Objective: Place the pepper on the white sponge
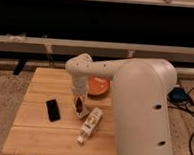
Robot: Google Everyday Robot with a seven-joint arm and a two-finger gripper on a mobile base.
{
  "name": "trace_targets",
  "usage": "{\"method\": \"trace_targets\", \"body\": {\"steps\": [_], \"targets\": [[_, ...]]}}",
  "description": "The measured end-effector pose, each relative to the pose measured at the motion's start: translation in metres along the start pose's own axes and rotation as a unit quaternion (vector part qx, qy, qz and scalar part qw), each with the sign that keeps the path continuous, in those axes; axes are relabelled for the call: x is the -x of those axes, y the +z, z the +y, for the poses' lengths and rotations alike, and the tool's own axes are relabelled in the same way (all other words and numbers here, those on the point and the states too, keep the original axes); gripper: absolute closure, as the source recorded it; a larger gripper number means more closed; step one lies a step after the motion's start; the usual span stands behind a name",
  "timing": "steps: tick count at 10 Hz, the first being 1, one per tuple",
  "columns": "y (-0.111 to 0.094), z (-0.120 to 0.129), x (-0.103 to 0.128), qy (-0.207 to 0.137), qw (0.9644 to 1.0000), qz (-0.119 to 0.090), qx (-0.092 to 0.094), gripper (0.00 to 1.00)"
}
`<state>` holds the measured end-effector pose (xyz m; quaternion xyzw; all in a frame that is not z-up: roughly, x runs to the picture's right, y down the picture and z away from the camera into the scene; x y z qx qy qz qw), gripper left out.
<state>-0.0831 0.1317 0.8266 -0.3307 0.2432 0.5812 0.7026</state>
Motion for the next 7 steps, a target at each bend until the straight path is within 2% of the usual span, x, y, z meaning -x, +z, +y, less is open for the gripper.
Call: {"method": "trace_targets", "body": {"steps": [3, 5, 7], "targets": [[0.0073, -0.0074, -0.0027, 0.008, 1.0, 0.003, 0.0, 1.0], [0.011, -0.0057, -0.0028, 0.01, 0.9999, 0.003, 0.0, 0.87], [0.0121, -0.0084, -0.0035, 0.017, 0.9998, 0.004, 0.002, 0.66]]}}
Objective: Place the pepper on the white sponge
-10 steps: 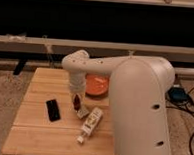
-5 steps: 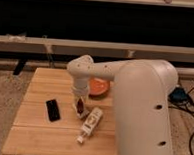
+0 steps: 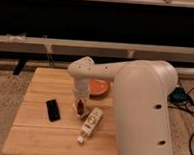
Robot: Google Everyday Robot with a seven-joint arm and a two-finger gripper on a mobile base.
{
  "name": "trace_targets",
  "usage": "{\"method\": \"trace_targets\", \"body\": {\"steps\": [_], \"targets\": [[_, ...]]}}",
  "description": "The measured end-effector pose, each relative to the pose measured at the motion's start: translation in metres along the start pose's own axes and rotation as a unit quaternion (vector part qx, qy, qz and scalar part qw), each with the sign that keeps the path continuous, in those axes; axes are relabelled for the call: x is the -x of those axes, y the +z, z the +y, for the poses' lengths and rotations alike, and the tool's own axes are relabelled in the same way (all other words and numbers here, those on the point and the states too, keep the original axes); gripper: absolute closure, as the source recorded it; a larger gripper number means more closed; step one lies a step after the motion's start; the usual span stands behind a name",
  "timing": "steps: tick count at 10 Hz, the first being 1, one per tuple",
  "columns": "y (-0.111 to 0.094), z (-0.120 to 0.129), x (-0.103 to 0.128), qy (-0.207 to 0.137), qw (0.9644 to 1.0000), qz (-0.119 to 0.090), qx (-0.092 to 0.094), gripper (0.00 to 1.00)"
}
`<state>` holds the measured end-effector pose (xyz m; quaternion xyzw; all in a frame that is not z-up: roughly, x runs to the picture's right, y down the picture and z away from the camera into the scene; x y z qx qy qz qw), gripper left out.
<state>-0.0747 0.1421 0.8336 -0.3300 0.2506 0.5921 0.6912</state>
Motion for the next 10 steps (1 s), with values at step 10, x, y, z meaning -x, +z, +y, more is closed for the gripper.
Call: {"method": "trace_targets", "body": {"steps": [10], "targets": [[-0.0015, 0.0005, 0.0051, 0.017, 0.9997, -0.009, 0.017, 0.2]]}}
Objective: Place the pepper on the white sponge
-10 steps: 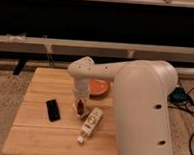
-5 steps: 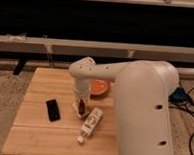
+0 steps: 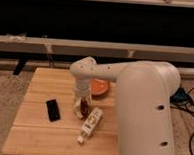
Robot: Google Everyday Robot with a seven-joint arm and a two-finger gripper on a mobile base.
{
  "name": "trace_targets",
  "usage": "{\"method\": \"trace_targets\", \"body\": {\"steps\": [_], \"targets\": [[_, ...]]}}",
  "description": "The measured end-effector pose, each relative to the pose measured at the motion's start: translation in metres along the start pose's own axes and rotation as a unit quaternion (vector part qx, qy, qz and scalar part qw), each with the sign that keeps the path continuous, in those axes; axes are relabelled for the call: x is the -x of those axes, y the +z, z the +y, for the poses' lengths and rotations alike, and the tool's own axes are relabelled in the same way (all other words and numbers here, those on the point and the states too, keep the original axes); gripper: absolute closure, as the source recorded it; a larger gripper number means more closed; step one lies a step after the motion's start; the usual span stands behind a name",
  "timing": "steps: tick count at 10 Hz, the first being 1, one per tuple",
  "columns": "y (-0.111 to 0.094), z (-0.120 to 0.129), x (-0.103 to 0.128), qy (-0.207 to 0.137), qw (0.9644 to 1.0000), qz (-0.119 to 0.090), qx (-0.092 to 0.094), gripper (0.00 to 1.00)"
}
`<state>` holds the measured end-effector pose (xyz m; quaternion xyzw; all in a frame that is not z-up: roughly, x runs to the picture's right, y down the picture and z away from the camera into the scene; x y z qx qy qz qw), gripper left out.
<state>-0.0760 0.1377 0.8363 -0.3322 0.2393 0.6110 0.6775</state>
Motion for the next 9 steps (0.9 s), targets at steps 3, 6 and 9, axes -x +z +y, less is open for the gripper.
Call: {"method": "trace_targets", "body": {"steps": [3, 6, 9], "targets": [[-0.006, 0.002, 0.0, 0.0, 0.9999, -0.006, 0.013, 0.2], [-0.015, 0.002, 0.002, 0.002, 0.9996, -0.016, 0.023, 0.2], [-0.019, 0.001, 0.004, 0.0, 0.9994, -0.025, 0.023, 0.2]]}}
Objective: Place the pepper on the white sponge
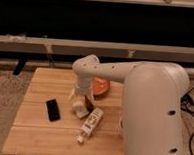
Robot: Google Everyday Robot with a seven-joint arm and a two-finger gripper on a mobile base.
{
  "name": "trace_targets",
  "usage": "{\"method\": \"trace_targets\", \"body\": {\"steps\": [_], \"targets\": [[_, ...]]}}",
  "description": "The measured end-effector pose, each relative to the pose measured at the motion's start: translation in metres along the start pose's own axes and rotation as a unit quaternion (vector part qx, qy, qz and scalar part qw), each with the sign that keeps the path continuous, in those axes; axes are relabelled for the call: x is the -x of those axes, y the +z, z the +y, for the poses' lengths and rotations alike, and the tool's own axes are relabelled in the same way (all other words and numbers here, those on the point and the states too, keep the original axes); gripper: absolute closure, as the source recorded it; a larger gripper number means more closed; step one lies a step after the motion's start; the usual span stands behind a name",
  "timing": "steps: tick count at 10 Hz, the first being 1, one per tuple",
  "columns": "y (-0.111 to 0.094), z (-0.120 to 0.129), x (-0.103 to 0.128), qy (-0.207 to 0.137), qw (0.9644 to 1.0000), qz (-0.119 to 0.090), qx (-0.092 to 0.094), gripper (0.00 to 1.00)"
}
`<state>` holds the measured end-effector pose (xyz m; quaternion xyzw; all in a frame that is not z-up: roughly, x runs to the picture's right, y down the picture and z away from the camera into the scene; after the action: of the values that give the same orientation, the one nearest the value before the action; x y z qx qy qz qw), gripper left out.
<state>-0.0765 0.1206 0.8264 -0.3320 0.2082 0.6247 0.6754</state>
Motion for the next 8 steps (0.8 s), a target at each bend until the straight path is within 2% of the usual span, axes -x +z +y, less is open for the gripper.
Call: {"method": "trace_targets", "body": {"steps": [2, 5, 6, 7, 8], "targets": [[0.002, 0.0, 0.004, 0.001, 1.0, -0.002, -0.002, 0.2], [0.014, -0.014, 0.016, 0.018, 0.9997, 0.008, -0.014, 0.21], [0.018, -0.019, 0.019, 0.026, 0.9994, 0.011, -0.018, 0.27], [0.022, -0.025, 0.022, 0.033, 0.9991, 0.014, -0.023, 0.39], [0.025, -0.027, 0.023, 0.037, 0.9989, 0.017, -0.024, 0.47]]}}
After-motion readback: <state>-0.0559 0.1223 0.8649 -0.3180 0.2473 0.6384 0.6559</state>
